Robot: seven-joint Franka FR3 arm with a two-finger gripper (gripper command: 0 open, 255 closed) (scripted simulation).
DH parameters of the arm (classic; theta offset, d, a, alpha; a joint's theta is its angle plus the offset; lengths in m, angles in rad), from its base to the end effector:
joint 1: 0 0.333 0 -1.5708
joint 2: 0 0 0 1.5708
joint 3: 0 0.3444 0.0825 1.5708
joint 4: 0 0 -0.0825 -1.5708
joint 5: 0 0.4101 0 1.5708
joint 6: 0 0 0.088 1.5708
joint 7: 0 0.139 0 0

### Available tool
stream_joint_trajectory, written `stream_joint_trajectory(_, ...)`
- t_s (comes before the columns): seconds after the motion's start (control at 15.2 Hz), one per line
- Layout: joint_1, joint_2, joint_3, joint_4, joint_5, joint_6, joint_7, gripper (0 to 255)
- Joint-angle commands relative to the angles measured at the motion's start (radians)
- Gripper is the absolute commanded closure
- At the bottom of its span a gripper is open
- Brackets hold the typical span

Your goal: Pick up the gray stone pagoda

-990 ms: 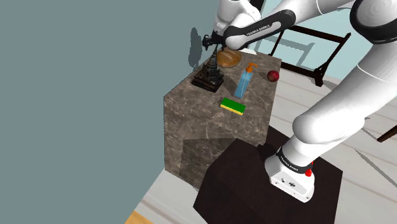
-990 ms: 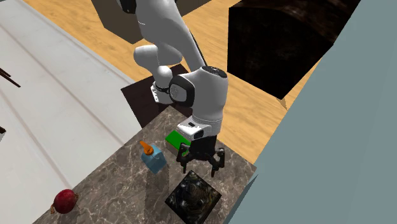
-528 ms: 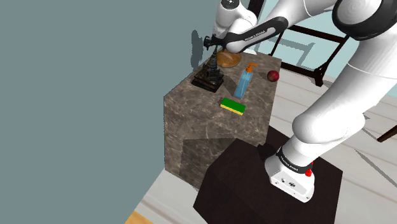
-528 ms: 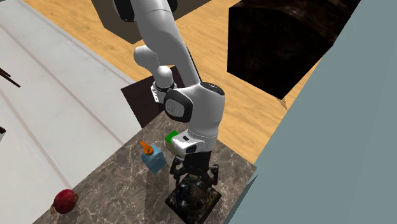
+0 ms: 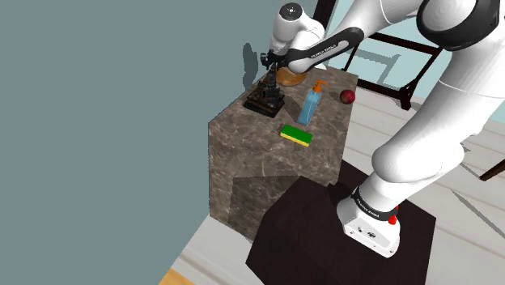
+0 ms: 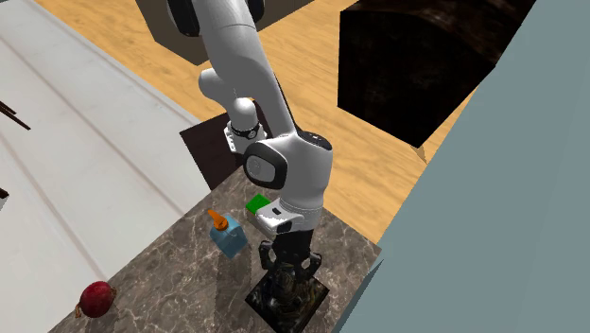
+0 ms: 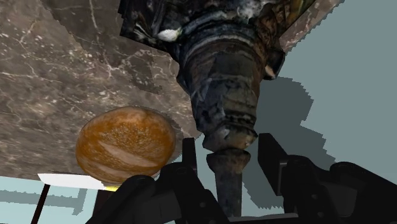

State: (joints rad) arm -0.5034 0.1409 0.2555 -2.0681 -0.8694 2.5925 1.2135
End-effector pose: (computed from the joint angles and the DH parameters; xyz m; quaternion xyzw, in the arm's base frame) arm 0.6214 -0.1590 0.3906 0.8709 -0.3697 0.2845 0.1550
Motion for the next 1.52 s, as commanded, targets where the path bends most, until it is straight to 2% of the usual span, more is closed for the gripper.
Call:
stream_joint_trajectory(0.0,0.000,0.001,0.000,0.000,-0.001,0.000,0.001,255)
stream_joint_trajectory(0.4,0.000,0.003,-0.001,0.000,-0.003,0.001,0.003,255)
stream_joint_trajectory(1.45,-0.009,-0.091,0.028,0.072,0.185,-0.120,-0.189,255)
